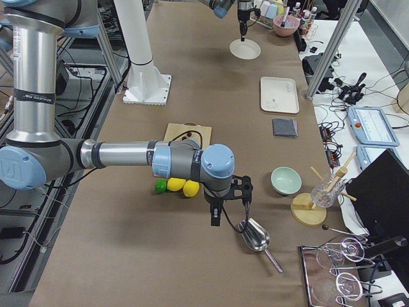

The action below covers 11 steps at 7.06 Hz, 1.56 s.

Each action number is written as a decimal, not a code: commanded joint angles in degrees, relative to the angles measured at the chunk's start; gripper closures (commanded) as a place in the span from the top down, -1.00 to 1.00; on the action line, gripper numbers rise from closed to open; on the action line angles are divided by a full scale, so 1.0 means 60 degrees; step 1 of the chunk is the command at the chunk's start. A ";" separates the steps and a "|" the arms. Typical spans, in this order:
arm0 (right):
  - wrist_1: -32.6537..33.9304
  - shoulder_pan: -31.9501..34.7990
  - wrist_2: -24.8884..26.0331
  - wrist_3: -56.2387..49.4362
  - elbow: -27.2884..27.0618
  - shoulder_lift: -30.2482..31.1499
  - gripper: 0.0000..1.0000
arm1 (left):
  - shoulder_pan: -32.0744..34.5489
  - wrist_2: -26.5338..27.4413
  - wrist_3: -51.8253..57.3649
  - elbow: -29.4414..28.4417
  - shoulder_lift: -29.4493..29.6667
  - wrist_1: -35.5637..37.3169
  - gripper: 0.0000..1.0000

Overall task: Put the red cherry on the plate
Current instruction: 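Carry the white plate to the table centre and set it down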

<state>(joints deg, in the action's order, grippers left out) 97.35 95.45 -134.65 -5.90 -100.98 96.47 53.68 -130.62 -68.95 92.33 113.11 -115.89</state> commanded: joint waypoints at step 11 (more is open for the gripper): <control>-0.2835 -0.3125 -0.0602 0.6661 -0.2212 0.0019 1.00 | -0.1906 0.3752 -0.0590 0.0725 0.0517 -0.0095 0.96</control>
<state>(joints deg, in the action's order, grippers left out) 89.81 83.36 -138.62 20.83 -113.30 96.34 38.24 -107.93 -79.58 96.52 118.36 -116.94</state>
